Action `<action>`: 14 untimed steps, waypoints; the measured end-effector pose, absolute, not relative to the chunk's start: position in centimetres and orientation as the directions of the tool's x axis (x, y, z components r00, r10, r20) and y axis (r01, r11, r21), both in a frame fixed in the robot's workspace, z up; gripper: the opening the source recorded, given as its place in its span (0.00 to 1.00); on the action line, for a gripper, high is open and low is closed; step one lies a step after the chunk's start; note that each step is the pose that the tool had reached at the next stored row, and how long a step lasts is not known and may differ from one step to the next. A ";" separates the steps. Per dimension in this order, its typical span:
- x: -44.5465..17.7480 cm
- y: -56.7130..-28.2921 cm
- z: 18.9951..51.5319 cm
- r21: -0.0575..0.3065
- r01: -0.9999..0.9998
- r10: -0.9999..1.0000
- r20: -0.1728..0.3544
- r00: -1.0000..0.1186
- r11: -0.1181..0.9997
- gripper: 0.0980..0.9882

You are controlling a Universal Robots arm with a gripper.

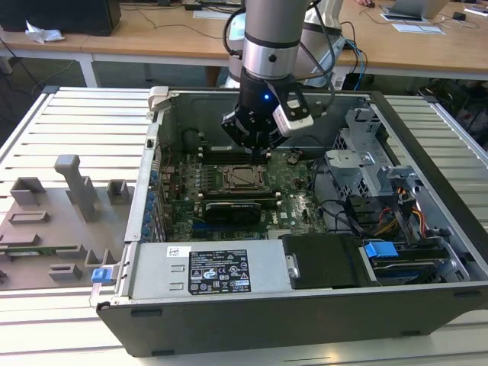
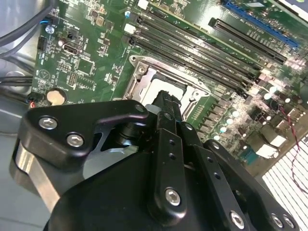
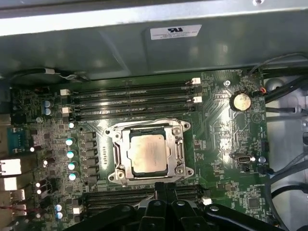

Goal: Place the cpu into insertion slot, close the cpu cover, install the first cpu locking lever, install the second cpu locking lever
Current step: 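Install the second cpu locking lever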

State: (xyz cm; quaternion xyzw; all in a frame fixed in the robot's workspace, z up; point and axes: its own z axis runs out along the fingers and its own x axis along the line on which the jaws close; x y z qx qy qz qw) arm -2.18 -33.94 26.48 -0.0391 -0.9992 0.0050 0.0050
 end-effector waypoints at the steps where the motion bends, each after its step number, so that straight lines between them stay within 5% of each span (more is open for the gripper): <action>1: -2.2 -33.9 26.3 -0.011 0.078 0.078 0.010 -0.997 0.997 0.01; 14: -2.9 -37.3 24.8 0.067 0.077 0.076 0.016 -0.997 0.995 0.01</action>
